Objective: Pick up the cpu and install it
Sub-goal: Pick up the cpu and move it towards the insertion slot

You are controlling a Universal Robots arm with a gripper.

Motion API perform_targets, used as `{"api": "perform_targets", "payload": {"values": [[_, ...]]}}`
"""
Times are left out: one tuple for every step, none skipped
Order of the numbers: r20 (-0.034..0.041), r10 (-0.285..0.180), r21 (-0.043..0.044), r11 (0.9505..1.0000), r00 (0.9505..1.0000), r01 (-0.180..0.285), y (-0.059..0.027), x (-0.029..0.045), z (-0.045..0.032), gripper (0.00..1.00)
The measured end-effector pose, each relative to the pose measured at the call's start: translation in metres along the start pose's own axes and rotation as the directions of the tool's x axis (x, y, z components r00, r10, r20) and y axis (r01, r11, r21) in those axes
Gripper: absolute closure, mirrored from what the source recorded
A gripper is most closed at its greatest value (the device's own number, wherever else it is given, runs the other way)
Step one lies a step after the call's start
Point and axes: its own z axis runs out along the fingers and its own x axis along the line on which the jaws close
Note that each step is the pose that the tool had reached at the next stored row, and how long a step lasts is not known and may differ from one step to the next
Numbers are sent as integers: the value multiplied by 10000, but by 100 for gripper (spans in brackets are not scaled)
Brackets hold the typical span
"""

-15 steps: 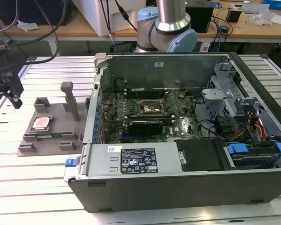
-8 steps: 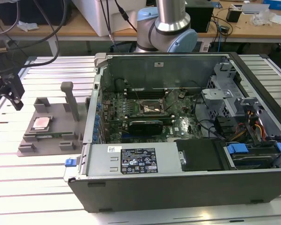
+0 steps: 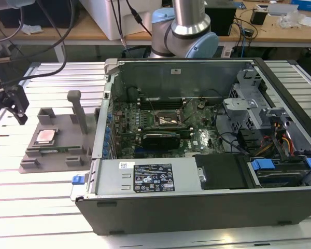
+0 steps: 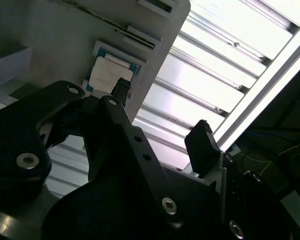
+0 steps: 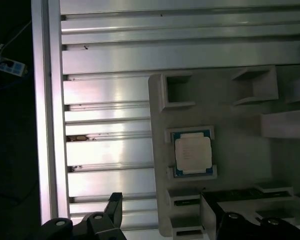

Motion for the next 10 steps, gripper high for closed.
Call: {"api": "perform_targets", "payload": {"values": [[0, 0, 0, 10000, 10000, 0, 0, 0, 16, 28], [0, 1, 0, 10000, 10000, -1, 0, -1, 26, 28], [0, 0, -1, 10000, 10000, 0, 0, -1, 32, 28], [-1, 1, 0, 10000, 10000, -1, -1, -2, 39, 28], [-1, 1, 0, 10000, 10000, -1, -1, -2, 45, 28], [0, 1, 0, 10000, 10000, -1, -1, -3, 54, 28], [-1, 1, 0, 10000, 10000, -1, -1, -4, 61, 28], [-1, 0, 0, 10000, 10000, 0, -1, -5, 74, 28], [-1, 0, 0, 10000, 10000, 0, -1, -6, 84, 28], [-1, 1, 0, 10000, 10000, -1, -1, -7, 91, 28]]}}
